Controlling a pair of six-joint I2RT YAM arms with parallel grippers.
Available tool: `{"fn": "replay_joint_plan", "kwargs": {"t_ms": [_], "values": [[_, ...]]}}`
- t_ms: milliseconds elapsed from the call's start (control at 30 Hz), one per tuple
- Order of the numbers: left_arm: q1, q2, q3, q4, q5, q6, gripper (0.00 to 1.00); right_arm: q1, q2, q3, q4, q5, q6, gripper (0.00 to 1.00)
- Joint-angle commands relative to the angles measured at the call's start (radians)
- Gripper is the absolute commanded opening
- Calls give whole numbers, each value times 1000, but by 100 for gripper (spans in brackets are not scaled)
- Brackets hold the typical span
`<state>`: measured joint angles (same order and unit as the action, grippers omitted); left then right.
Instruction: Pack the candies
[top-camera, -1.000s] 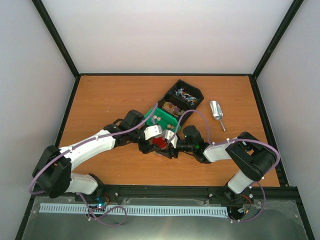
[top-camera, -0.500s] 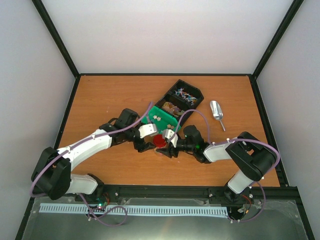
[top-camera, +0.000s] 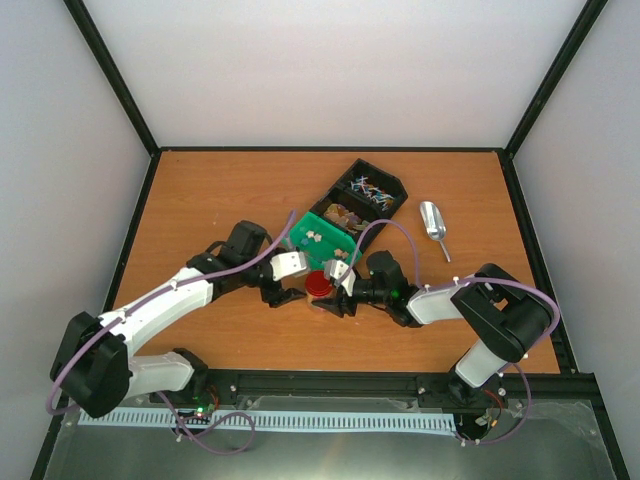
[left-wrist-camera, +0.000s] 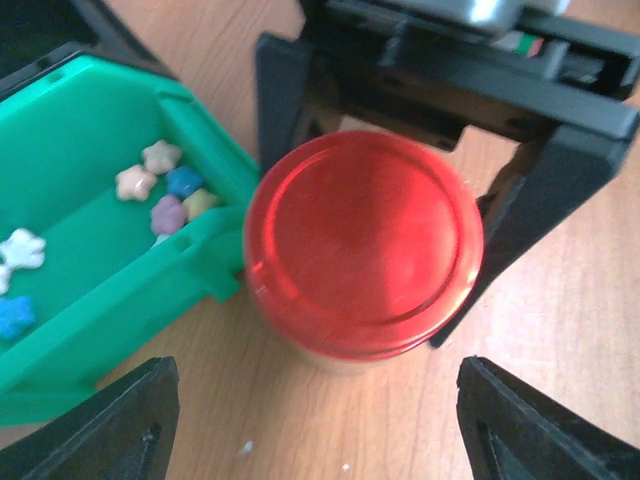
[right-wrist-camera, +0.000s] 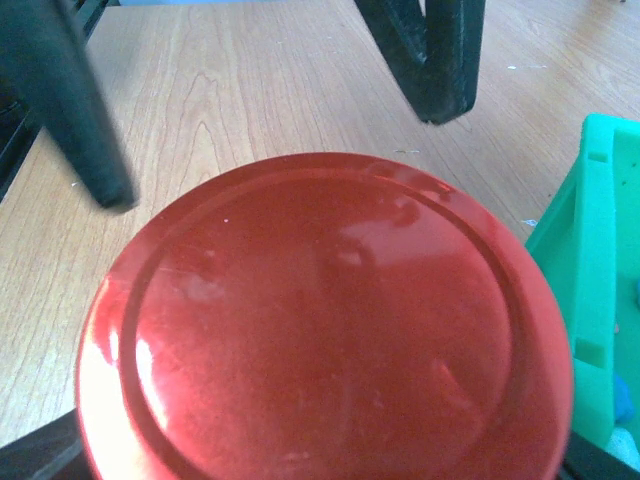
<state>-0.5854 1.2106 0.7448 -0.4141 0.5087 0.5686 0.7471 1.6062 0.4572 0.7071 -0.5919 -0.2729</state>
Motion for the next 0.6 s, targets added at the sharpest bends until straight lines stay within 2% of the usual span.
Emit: {"fn": "replay_joint_plan", "kwargs": {"t_ms": [0, 100, 233, 333, 567], "values": [[-86, 11, 29, 52, 2, -69, 81, 12, -6, -11, 12, -13, -22, 52], [-117, 27, 38, 103, -15, -134, 87, 12, -7, -11, 10, -11, -20, 51], [-135, 62, 44, 142, -76, -180, 87, 12, -7, -11, 9, -21, -18, 50], [-133, 85, 56, 139, -121, -203, 83, 12, -12, -13, 8, -25, -19, 49], [-70, 67, 41, 126, -84, -191, 74, 12, -24, -23, -4, -34, -31, 43]]}}
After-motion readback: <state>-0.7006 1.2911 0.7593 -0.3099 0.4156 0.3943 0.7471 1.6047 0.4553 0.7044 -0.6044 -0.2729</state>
